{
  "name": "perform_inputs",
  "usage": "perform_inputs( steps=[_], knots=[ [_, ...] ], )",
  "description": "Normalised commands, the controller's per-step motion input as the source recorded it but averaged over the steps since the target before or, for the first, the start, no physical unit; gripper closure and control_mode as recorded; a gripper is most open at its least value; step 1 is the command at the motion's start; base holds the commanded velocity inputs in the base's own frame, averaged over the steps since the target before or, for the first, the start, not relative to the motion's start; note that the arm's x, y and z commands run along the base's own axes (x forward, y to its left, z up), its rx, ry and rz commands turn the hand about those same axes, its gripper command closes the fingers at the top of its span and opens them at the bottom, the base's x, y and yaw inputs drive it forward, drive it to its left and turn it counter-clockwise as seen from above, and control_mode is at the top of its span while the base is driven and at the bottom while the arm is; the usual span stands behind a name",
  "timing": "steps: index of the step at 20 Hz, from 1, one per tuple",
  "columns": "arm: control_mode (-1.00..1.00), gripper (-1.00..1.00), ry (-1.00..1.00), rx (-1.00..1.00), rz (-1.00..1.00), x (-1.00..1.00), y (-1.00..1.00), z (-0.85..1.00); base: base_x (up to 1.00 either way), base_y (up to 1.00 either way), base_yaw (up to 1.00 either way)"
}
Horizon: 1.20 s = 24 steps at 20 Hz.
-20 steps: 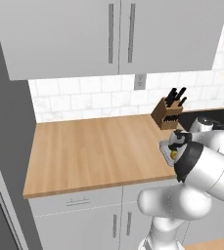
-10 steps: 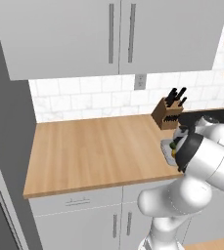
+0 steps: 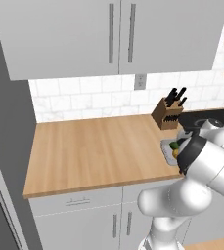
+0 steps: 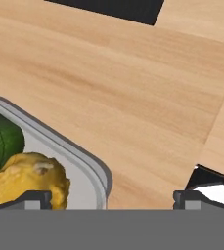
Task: Take the meat container that has the chicken drumstick and place it on the second highest rack of the freezer. Then take the vegetable container that has the squash and avocado and place it on the highest rack of the freezer.
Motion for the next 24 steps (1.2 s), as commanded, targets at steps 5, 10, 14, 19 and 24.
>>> perform_inputs(
  steps=[5,10,14,19,24],
  knots=[
    [-1.0,-1.0,0.0,0.0,0.0,-0.06,0.0,0.02,0.0,0.0,0.0],
    [-1.0,-1.0,0.0,0.0,0.0,-0.01,0.0,0.05,0.0,0.0,0.0],
    [-1.0,-1.0,0.06,0.0,0.0,-0.13,0.0,0.0,0.0,0.0,0.0],
    [-1.0,-1.0,0.13,0.0,-0.01,-0.26,0.0,0.0,0.0,0.0,0.0],
    [-1.0,-1.0,0.04,0.01,0.0,-0.08,0.0,-0.2,0.0,0.0,0.0]
  ],
)
